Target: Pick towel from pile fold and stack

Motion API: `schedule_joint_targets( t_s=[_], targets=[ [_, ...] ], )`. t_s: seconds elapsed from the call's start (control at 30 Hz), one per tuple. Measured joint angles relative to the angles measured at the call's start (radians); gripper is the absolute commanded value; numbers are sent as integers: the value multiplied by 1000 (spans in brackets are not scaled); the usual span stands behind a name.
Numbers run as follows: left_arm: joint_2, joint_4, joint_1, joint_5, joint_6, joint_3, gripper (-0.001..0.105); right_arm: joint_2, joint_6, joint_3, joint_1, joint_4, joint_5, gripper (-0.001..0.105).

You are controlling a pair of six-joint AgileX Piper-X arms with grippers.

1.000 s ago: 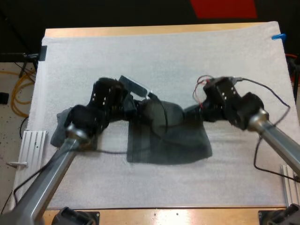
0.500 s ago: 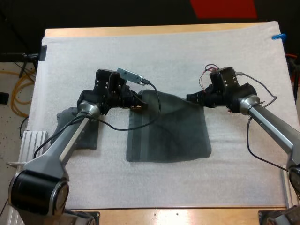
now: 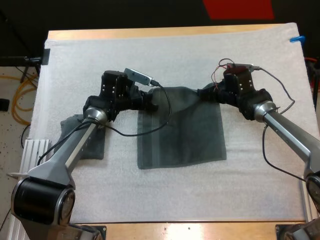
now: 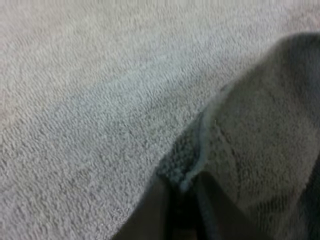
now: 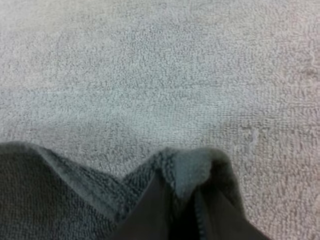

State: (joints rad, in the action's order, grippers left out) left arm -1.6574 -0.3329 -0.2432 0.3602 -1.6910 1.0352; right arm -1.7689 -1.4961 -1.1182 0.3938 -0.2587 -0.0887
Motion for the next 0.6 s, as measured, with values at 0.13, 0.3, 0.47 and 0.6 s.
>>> schedule_joint_targets(
  t_s=[0.13, 0.3, 0.47, 0.6],
  targets=[
    [0, 4, 0, 4, 0, 7, 49, 0, 0, 0, 0, 15, -12, 62],
    [5, -6, 0, 4, 0, 55, 52, 1, 0, -14, 0, 46, -14, 80],
    [80, -66, 0, -20, 25, 109, 52, 59, -58, -40, 0, 14, -1, 78],
    [195, -118, 0, -35, 53, 111, 52, 165, -121, -54, 0, -61, 17, 78]
  ],
)
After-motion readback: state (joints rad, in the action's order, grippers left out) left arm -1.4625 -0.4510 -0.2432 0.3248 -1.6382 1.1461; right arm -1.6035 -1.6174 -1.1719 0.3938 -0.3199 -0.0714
